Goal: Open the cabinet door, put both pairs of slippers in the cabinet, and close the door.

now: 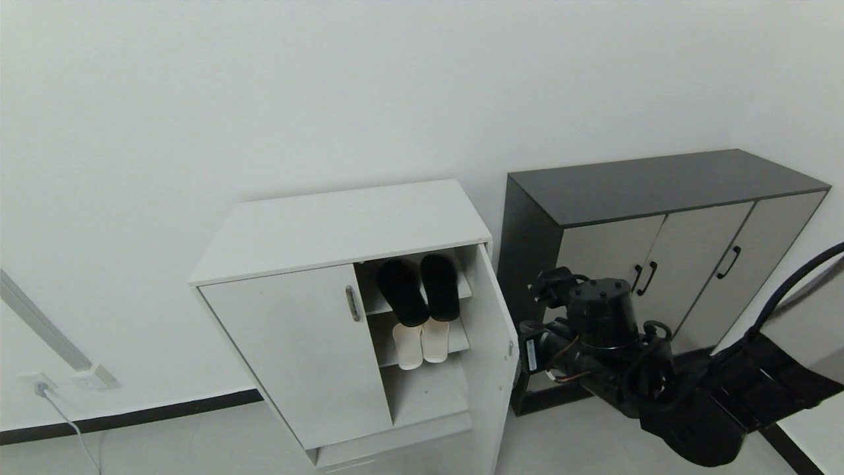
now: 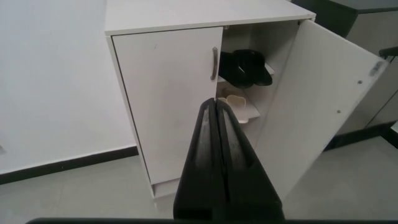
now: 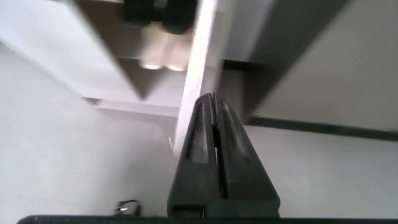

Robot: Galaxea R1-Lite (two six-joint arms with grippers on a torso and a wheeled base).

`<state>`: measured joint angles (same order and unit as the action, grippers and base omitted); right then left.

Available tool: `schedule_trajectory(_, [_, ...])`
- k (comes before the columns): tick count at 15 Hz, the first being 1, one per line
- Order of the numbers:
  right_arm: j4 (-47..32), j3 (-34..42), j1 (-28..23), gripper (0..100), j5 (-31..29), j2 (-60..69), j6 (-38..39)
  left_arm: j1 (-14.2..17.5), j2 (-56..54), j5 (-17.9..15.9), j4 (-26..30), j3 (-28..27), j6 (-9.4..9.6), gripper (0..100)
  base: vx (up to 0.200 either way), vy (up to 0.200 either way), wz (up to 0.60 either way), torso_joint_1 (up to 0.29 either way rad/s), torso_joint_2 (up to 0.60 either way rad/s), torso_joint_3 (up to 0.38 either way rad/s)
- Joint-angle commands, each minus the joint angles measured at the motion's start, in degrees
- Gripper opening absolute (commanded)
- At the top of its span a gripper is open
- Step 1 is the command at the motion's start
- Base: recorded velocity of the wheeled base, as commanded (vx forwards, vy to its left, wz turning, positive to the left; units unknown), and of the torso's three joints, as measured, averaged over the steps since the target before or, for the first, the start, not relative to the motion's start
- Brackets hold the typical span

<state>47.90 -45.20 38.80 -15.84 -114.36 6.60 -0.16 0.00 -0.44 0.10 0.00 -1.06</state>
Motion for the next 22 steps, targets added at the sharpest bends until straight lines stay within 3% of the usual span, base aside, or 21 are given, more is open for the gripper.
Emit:
schedule_trajectory(1, [0.0, 0.2, 2.9, 0, -0.1, 2.4, 1.1, 0.0, 0.1, 0.0, 0.0, 0.0, 0.01, 0, 0.000, 0.000, 0.00, 0.000, 0.00, 0.000])
schedule_trajectory(5, [2.6, 3.0, 6.8, 0, 0.0, 6.1, 1.3, 0.0, 0.1, 0.2, 0.0, 0.0, -0.08, 0, 0.000, 0.000, 0.00, 0.000, 0.00, 0.000])
schedule_trajectory(12, [2.7, 4.9, 7.4, 0, 0.0, 6.4, 0.0, 0.0, 0.1, 0.1, 0.0, 0.0, 0.01, 0, 0.000, 0.000, 0.00, 0.000, 0.00, 0.000])
schedule_trajectory(18, [2.8, 6.1, 7.1, 0, 3.1, 6.3, 0.1, 0.0, 0.1, -0.1, 0.0, 0.0, 0.18, 0, 0.000, 0.000, 0.60, 0.002, 0.00, 0.000])
schedule_trajectory(22, [2.7, 7.1, 6.0, 0, 2.9, 6.8, -0.1, 0.0, 0.1, -0.1, 0.0, 0.0, 0.18, 0, 0.000, 0.000, 0.00, 0.000, 0.00, 0.000])
